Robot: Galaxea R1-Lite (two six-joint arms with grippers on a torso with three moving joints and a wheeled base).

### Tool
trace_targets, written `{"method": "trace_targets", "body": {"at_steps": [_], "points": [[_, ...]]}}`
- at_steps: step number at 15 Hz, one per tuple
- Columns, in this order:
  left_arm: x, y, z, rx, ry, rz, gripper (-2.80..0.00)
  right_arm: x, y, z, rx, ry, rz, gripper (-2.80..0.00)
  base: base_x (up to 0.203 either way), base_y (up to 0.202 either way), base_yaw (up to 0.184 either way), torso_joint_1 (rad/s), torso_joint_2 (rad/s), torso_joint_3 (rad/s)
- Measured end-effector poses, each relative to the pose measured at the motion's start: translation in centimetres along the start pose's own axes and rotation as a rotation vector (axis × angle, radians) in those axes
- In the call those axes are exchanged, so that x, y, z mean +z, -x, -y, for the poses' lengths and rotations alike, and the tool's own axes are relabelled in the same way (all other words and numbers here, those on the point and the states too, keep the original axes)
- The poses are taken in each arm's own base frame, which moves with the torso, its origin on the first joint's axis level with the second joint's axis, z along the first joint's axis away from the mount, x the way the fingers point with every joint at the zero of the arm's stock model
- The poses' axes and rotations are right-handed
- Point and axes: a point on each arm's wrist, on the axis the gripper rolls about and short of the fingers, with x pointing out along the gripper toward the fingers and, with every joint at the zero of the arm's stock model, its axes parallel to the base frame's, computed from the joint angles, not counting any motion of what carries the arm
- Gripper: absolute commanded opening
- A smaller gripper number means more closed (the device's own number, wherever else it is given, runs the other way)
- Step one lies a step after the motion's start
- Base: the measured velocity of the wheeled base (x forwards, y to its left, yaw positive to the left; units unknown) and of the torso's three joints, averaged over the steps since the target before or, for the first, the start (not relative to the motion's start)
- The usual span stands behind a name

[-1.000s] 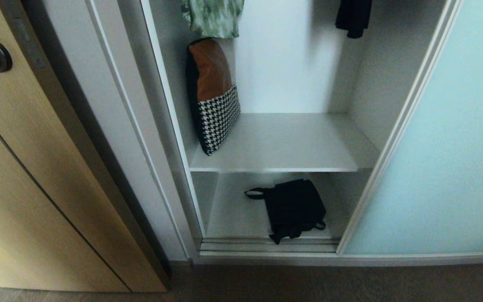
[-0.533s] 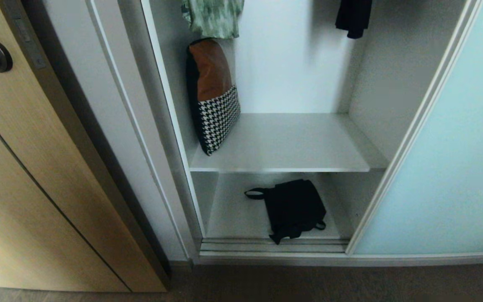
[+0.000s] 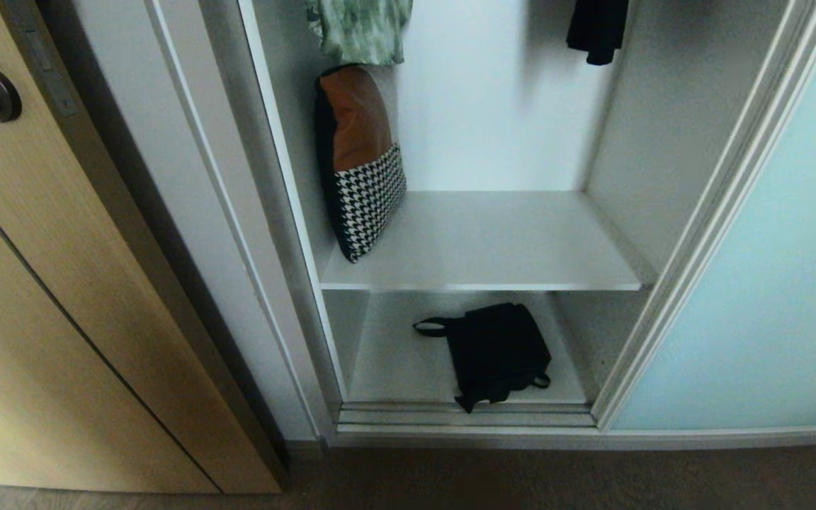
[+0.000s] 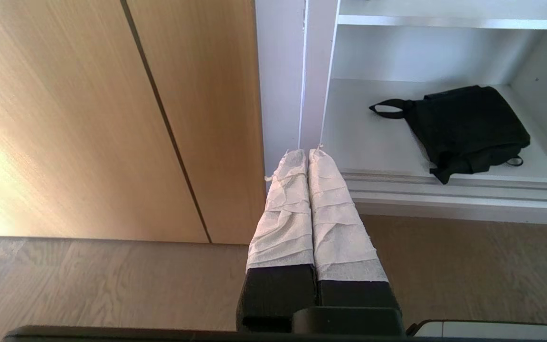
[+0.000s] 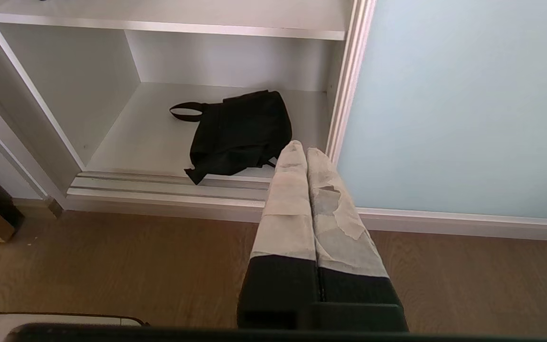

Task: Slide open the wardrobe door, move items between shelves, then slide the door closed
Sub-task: Open the door

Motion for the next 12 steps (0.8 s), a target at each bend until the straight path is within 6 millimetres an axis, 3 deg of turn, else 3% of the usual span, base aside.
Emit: {"method": "trace_targets", "body": {"at_steps": [8, 12], "points": [[-0.04, 0.00, 0.00, -0.001, 0.000, -0.004, -2.80, 0.00, 0.00, 0.00, 0.000, -0.001, 0.000, -2.80, 0.000, 0.006, -0.001, 0.000, 0.00, 0.000], [-0.03, 0.00, 0.00, -0.001, 0.000, -0.003, -2.80, 0.00, 0.00, 0.00, -0.001, 0.000, 0.000, -2.80, 0.001, 0.162, -0.005, 0.002, 0.00, 0.006]]}}
